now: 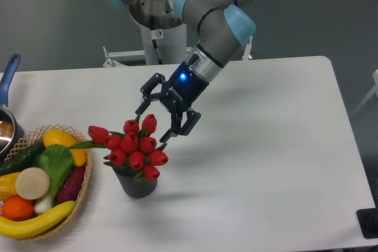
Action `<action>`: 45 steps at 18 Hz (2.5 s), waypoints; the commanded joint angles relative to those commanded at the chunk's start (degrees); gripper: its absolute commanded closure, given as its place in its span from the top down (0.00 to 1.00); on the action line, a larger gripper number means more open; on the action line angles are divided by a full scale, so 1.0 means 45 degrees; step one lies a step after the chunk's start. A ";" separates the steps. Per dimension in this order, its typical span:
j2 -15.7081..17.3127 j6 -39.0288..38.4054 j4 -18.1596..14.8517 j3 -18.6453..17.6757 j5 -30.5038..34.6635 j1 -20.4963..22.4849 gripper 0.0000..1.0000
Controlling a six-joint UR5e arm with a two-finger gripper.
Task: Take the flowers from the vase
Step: 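Lower the open gripper around the tulip stems just below the blooms, then close the gripper on the tulip stems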
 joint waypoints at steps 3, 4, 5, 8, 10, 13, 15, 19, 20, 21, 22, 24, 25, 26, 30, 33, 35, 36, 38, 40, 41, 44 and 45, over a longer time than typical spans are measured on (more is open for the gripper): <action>-0.0253 -0.0780 0.0273 0.0233 -0.0217 -0.0116 1.00; -0.0371 -0.0879 0.0371 0.0351 -0.0217 -0.0175 1.00; -0.0507 -0.1035 0.0469 0.0487 -0.0217 -0.0253 1.00; -0.0762 -0.1369 0.0665 0.0703 -0.0197 -0.0410 1.00; -0.0938 -0.1369 0.0879 0.0781 -0.0178 -0.0566 1.00; -0.1153 -0.1349 0.0919 0.0781 -0.0080 -0.0683 1.00; -0.1173 -0.1349 0.0919 0.0839 -0.0099 -0.0761 1.00; -0.1446 -0.1388 0.0919 0.1133 -0.0080 -0.1035 1.00; -0.1485 -0.1388 0.0919 0.1133 -0.0080 -0.1035 1.00; -0.1524 -0.1388 0.0919 0.1152 -0.0080 -0.1035 1.00; -0.1544 -0.1388 0.0938 0.1153 -0.0080 -0.1035 1.00; -0.1563 -0.1388 0.0938 0.1211 -0.0080 -0.1093 1.00; -0.1641 -0.1388 0.0938 0.1250 -0.0080 -0.1113 0.99; -0.1642 -0.1388 0.0938 0.1250 -0.0080 -0.1133 0.92; -0.1603 -0.1388 0.0919 0.1250 -0.0080 -0.1133 0.74; -0.1563 -0.1408 0.0919 0.1250 -0.0099 -0.1133 0.58; -0.1544 -0.1427 0.0919 0.1231 -0.0119 -0.1133 0.52; -0.1525 -0.1427 0.0919 0.1250 -0.0138 -0.1133 0.49; -0.1525 -0.1427 0.0919 0.1250 -0.0177 -0.1133 0.48; -0.1408 -0.1602 0.0919 0.1250 -0.0217 -0.1113 0.48; -0.1388 -0.1854 0.0919 0.1250 -0.0217 -0.1113 0.47; -0.1232 -0.2111 0.0919 0.1250 -0.0217 -0.1113 0.44; -0.1212 -0.2208 0.0919 0.1250 -0.0236 -0.1094 0.44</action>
